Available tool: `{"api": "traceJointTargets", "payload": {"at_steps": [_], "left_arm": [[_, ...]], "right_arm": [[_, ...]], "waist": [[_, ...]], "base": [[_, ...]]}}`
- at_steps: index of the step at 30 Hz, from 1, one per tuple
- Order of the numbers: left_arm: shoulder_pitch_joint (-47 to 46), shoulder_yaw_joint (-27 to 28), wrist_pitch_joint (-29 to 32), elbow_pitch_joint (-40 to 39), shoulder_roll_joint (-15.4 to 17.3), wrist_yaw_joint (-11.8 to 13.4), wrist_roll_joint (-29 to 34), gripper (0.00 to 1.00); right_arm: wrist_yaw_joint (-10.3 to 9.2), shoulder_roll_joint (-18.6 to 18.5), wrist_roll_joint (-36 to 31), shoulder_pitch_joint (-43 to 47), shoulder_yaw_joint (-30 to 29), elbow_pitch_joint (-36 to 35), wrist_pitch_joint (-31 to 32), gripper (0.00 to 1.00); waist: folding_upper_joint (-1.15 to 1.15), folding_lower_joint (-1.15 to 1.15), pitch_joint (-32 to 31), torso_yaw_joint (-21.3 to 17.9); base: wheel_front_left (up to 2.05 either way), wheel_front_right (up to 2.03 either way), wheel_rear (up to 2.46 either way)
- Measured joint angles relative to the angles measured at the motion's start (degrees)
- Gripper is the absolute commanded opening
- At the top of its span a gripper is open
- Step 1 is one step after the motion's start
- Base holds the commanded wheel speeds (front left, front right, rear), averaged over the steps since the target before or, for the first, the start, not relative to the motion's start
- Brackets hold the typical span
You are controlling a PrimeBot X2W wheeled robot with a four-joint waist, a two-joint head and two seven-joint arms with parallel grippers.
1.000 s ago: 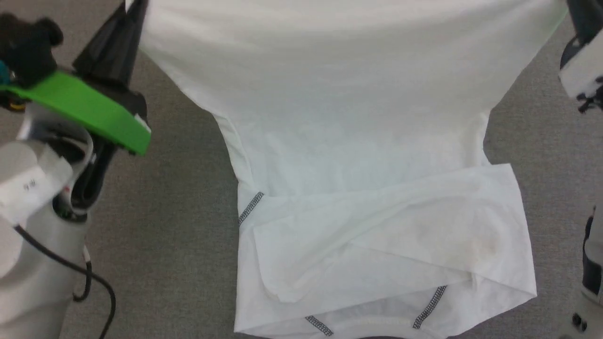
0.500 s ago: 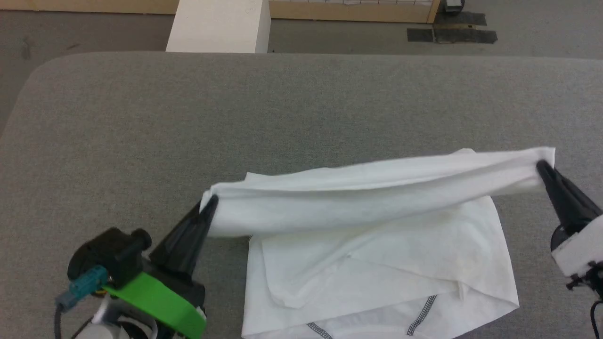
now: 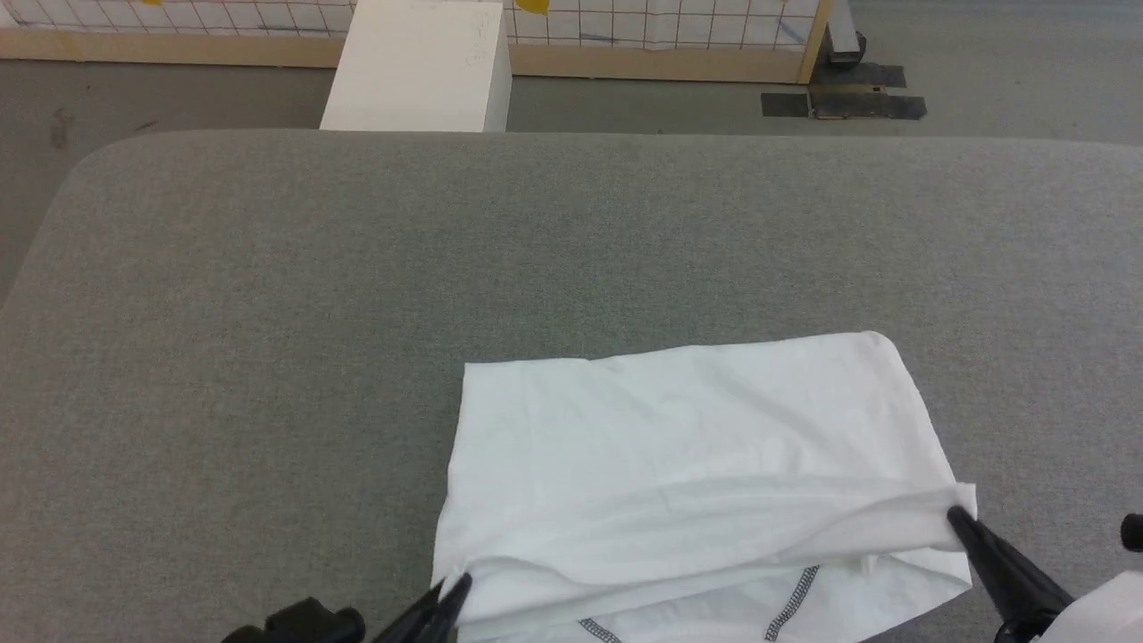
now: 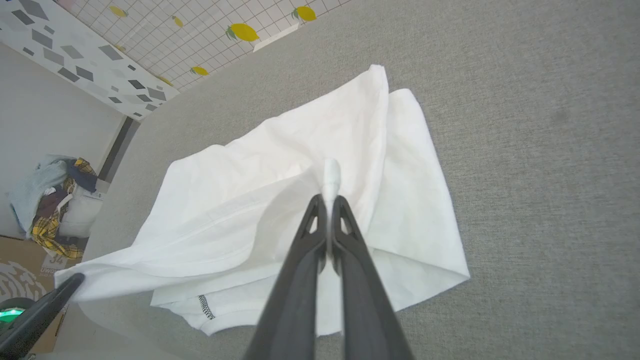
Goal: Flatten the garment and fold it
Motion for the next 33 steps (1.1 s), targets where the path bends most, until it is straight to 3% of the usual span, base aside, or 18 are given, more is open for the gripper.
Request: {"api": "traceJointTargets", "payload": {"at_steps": [4, 7, 13, 14, 15, 16, 25, 29, 33], "left_arm": [[0.03, -3.05, -0.32, 3.91, 0.29, -1.94, 1.87, 0.0], [-0.05, -5.17, -1.11, 7.36, 0.59, -3.07, 3.75, 0.0], [-0.18, -7.76, -2.74, 12.51, 1.03, -3.9, 5.3, 0.0], [-0.23, -7.78, -3.1, 13.13, 1.02, -3.96, 5.28, 0.0], [-0.29, -7.77, -3.32, 13.48, 1.0, -3.97, 5.28, 0.36], [-0.32, -7.59, -3.87, 13.78, 0.85, -3.96, 5.27, 1.0], [-0.37, -3.81, -8.99, 14.16, -0.85, -2.67, 2.0, 1.0], [-0.29, 3.52, -11.96, 10.62, -3.67, 0.94, -2.91, 1.0], [-0.87, 11.15, -12.9, 5.87, -6.52, 6.69, -0.77, 1.0]], "right_arm": [[0.0, -3.23, -0.89, 2.3, 2.76, 1.33, -1.7, 0.0], [0.0, -8.28, -3.43, 3.48, 4.79, 3.1, -3.41, 0.0], [0.0, -13.81, -5.56, 5.24, 6.02, 6.97, -6.06, 0.0], [0.0, -13.97, -5.56, 5.39, 6.0, 7.44, -6.36, 0.1], [0.0, -14.0, -5.56, 5.43, 6.01, 7.79, -6.76, 0.5], [0.0, -13.92, -5.54, 5.43, 5.92, 8.21, -7.0, 1.0], [0.0, -13.51, -4.01, 5.13, 5.76, 7.43, -8.14, 1.0], [0.01, -12.05, -2.86, 3.44, 2.86, 4.78, -9.47, 1.0], [0.0, -10.06, -5.37, -1.33, -0.37, 4.5, -10.25, 1.0]], "waist": [[0.0, 0.0, 0.13, -0.32], [0.0, 0.0, 0.32, -0.57], [0.0, 0.0, 0.53, -0.72], [0.0, 0.0, 0.57, -0.68], [0.0, 0.0, 0.59, -0.63], [0.0, 0.0, 0.61, -0.54], [0.0, 0.0, 0.47, 0.05], [0.0, 0.0, 0.68, 0.35], [0.0, 0.0, 1.38, 0.44]], "base": [[0.0, 0.0, 0.0], [0.0, 0.0, 0.0], [0.0, 0.0, 0.0], [0.0, 0.0, 0.0], [0.0, 0.0, 0.0], [0.0, 0.0, 0.0], [0.0, 0.0, 0.0], [0.0, 0.0, 0.0], [0.0, 0.0, 0.0]]}}
